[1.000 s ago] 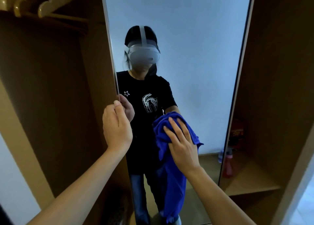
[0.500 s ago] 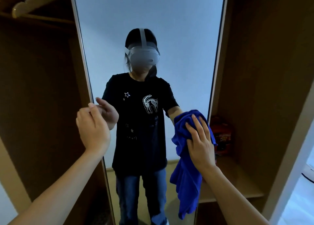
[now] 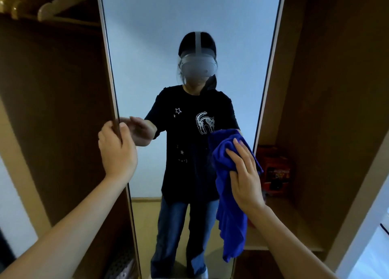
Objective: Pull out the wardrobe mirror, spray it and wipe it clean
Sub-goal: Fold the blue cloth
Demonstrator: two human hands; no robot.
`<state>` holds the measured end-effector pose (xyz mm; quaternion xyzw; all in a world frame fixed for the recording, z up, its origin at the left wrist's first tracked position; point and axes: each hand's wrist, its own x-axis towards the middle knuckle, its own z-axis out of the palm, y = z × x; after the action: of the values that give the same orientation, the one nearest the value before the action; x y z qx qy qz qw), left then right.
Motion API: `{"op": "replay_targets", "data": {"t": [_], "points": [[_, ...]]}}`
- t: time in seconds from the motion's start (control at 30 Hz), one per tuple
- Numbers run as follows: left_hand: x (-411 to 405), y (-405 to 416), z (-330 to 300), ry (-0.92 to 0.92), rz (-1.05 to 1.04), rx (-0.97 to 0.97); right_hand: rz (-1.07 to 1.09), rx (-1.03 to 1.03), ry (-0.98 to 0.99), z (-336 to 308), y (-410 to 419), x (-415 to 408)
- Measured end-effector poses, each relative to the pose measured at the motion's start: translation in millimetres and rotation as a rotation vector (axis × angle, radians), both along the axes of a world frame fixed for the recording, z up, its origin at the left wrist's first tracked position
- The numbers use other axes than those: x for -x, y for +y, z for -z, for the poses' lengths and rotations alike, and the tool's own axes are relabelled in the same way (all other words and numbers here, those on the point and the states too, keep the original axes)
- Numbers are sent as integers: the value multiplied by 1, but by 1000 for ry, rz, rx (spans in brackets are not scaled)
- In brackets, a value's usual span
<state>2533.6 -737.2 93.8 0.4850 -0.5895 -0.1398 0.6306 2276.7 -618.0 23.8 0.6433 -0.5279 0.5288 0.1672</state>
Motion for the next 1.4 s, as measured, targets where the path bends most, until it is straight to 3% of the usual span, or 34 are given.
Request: {"op": "replay_targets", "data": {"t": [0.1, 0.2, 0.3, 0.37, 0.47, 0.57, 0.73, 0.9, 0.97, 1.07, 1.17, 1.27, 1.4], "points": [[8, 25, -3, -71, 36, 145, -91, -26, -61, -32, 7, -22], [19, 51, -14, -92, 311, 220, -250, -50, -210, -74, 17, -47], [25, 73, -30, -79, 737, 45, -324, -96, -441, -105, 30, -65], [23, 81, -40, -30, 917, -138, -416, -159, -675, -119, 41, -78], [13, 95, -53, -6, 1019, -385, -593, -266, -964, -134, 55, -99], [-1, 107, -55, -26, 1116, -444, -673, -364, -1114, -140, 69, -117], [-25, 127, -54, -233, 897, -179, -545, -370, -1316, -138, 86, -139], [-38, 139, -58, -83, 773, -155, -448, -476, -1487, -116, 91, -138], [-44, 144, -62, -182, 742, -69, -357, -526, -1499, -104, 95, -137], [-53, 150, -63, -386, 638, 96, -388, -608, -1511, -96, 113, -135], [-52, 152, -65, -532, 566, 149, -436, -657, -1473, -95, 133, -135], [-44, 160, -68, -469, 544, 136, -504, -637, -1435, -98, 144, -135], [-27, 173, -62, -458, 517, 137, -384, -817, -1036, -100, 152, -141]]}}
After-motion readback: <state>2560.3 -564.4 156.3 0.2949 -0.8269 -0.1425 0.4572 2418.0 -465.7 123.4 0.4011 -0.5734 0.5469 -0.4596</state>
